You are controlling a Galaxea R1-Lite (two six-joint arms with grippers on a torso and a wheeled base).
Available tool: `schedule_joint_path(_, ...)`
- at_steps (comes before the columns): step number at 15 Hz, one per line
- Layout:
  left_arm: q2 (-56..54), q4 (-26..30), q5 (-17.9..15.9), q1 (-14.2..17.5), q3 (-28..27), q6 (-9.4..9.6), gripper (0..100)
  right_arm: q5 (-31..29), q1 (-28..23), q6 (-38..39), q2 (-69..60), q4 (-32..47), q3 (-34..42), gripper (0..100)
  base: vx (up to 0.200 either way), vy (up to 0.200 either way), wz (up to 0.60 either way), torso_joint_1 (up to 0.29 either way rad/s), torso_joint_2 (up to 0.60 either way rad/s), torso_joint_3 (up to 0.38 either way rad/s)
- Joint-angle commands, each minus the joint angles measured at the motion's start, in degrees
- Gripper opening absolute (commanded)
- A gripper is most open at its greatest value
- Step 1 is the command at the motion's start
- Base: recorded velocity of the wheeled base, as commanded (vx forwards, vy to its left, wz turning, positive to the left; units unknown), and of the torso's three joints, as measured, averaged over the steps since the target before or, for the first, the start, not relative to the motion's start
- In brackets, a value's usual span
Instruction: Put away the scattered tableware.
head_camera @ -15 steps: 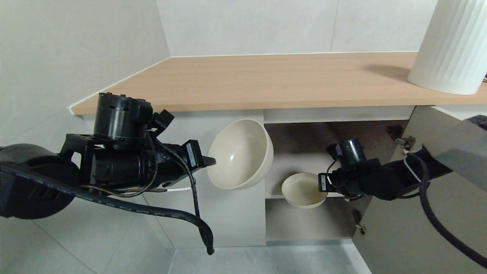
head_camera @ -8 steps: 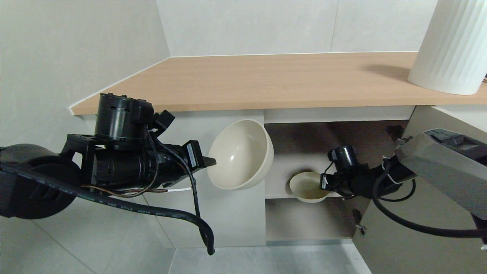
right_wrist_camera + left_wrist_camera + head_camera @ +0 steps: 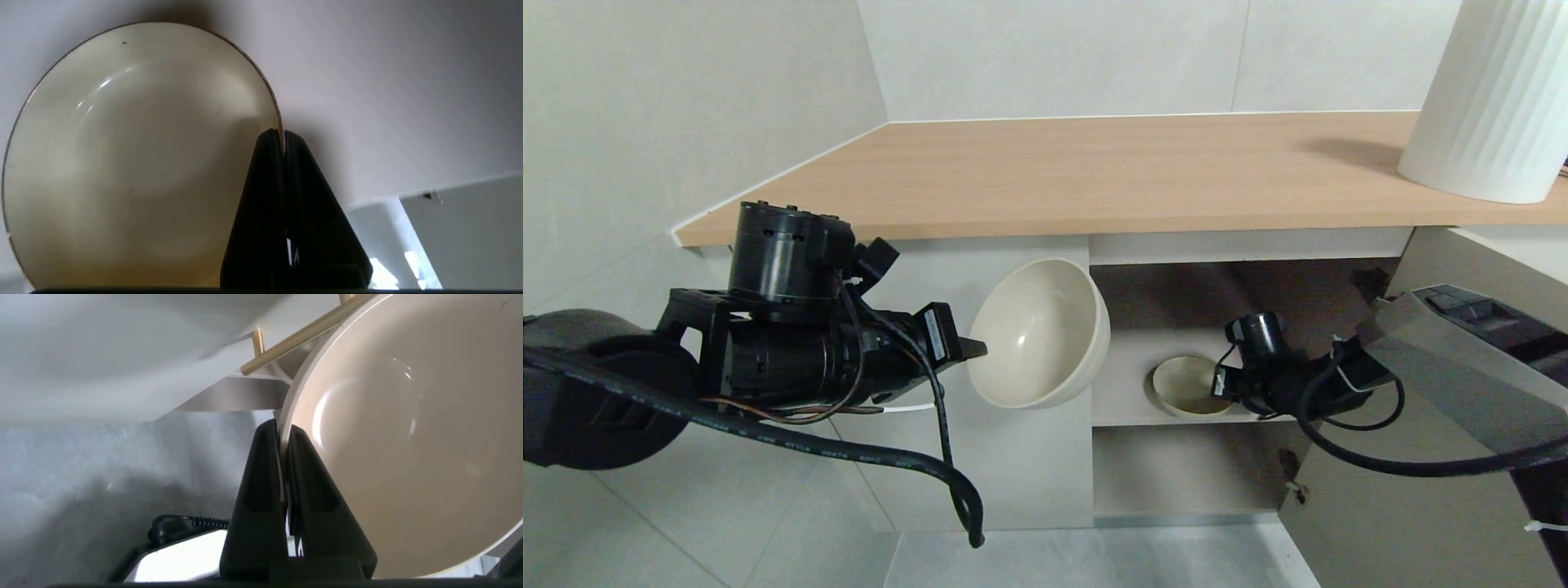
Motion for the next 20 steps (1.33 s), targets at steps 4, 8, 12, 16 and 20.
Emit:
schedule_joint_path(4,1.1,0.0,0.2,-0.4,0.1,0.44,0,-2.0,0.0,1.3,3.2,0.0,-4.4,0,0.0,0.0,0.0,0.0,0.0,0.0)
schedule_joint_path(8,1.9,0.1,0.3,-0.7,0.2,0.7,0,-2.9,0.0,1.8,3.9,0.0,-6.0,0,0.0,0.0,0.0,0.0,0.0,0.0)
schedule_joint_path(12,2.9,1.2,0.3,-1.0,0.2,0.88,0,-3.2,-0.1,1.9,3.9,-0.1,-6.5,100,0.0,0.0,0.0,0.0,0.0,0.0)
schedule_joint_path(16,5.6,4.4,3.8,-3.2,-0.2,1.93,0,-3.1,0.0,3.2,1.8,0.0,-5.6,100,0.0,0.0,0.0,0.0,0.0,0.0)
schedule_joint_path(20,10.9,6.3,14.0,-5.3,-1.2,4.13,0,2.3,2.0,2.7,-8.2,0.1,5.4,100,0.0,0.0,0.0,0.0,0.0,0.0)
